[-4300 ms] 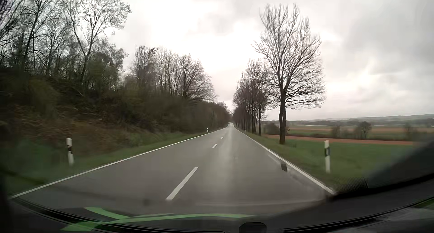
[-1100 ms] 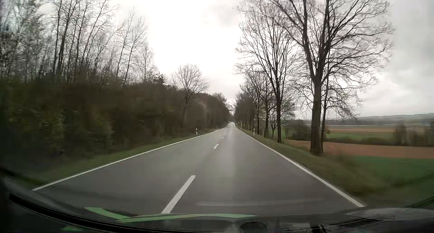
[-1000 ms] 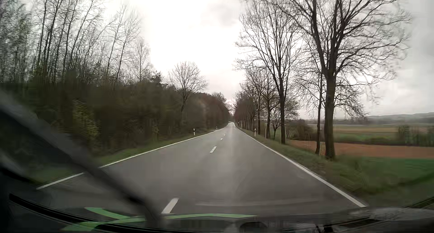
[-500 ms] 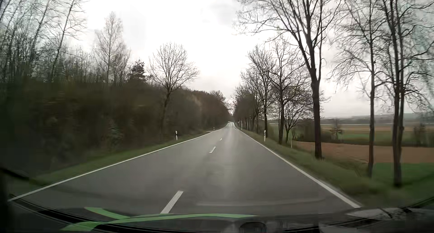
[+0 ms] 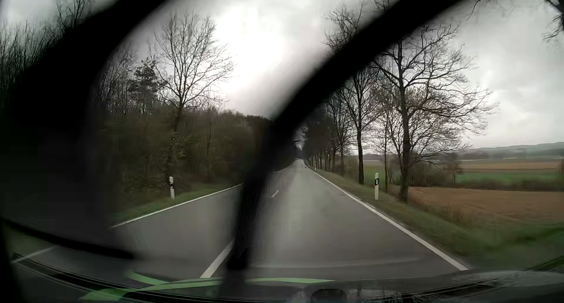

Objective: Follow the waypoints while adhering to traffic rules and regulations

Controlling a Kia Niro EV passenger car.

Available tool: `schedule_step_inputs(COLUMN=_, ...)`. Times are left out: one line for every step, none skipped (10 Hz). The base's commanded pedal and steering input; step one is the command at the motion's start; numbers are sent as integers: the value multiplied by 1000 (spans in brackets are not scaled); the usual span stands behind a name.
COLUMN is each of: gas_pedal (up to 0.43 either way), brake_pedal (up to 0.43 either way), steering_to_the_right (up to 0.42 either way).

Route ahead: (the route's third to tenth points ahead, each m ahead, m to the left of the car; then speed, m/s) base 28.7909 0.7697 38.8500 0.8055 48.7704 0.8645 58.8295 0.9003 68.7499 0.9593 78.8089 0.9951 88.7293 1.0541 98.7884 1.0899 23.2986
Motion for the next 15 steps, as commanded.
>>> schedule_step_inputs(gas_pedal=110, brake_pedal=0, steering_to_the_right=-1)
schedule_step_inputs(gas_pedal=87, brake_pedal=0, steering_to_the_right=-1)
schedule_step_inputs(gas_pedal=47, brake_pedal=0, steering_to_the_right=-4)
schedule_step_inputs(gas_pedal=39, brake_pedal=0, steering_to_the_right=-5)
schedule_step_inputs(gas_pedal=39, brake_pedal=0, steering_to_the_right=-4)
schedule_step_inputs(gas_pedal=39, brake_pedal=0, steering_to_the_right=-4)
schedule_step_inputs(gas_pedal=59, brake_pedal=0, steering_to_the_right=-4)
schedule_step_inputs(gas_pedal=118, brake_pedal=0, steering_to_the_right=-4)
schedule_step_inputs(gas_pedal=138, brake_pedal=0, steering_to_the_right=-4)
schedule_step_inputs(gas_pedal=150, brake_pedal=0, steering_to_the_right=-4)
schedule_step_inputs(gas_pedal=150, brake_pedal=0, steering_to_the_right=-3)
schedule_step_inputs(gas_pedal=138, brake_pedal=0, steering_to_the_right=-3)
schedule_step_inputs(gas_pedal=118, brake_pedal=0, steering_to_the_right=-3)
schedule_step_inputs(gas_pedal=79, brake_pedal=0, steering_to_the_right=-4)
schedule_step_inputs(gas_pedal=67, brake_pedal=0, steering_to_the_right=-4)
